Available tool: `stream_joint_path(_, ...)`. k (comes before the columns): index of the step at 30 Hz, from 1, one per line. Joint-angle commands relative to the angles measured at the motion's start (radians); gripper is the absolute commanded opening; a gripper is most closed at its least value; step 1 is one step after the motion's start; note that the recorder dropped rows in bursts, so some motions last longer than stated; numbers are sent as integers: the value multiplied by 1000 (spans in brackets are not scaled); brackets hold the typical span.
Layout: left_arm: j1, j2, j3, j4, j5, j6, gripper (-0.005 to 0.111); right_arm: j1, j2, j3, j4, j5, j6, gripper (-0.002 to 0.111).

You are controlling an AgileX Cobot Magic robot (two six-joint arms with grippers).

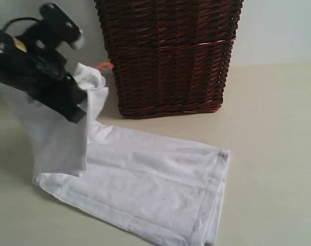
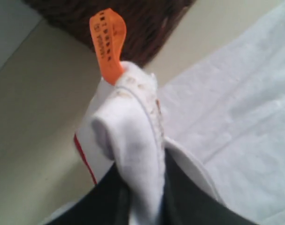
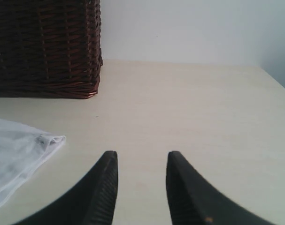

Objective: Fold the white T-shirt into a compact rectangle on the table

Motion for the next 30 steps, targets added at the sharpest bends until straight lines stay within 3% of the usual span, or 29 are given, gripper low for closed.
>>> stream_joint_path(1, -150, 118, -19, 42, -38, -50, 0, -3, -5, 2, -3, -7, -2, 36)
stream_joint_path(5, -161, 168, -62, 42, -36, -109, 0, -3, -5, 2, -3, -7, -2, 36)
stream_joint_path(9, -87, 160, -123, 72, 25, -109, 0, -3, -5, 2, -3, -7, -2, 36)
stream_joint_path(13, 123, 146, -129, 135, 53, -152, 0, -3, -5, 2, -3, -7, -2, 36)
stream_joint_path(15, 300, 146, -129, 142, 68, -154, 0, -3, -5, 2, -3, -7, -2, 36)
stream_joint_path(16, 346, 146, -129, 142, 69, -154, 0, -3, -5, 2, -3, -7, -2, 36)
stream_joint_path(24, 648, 141, -108, 142, 92, -159, 0, -3, -5, 2, -3, -7, -2, 36)
stream_joint_path(30, 781, 116, -30, 142, 111, -124, 0, -3, -5, 2, -3, -7, -2, 36)
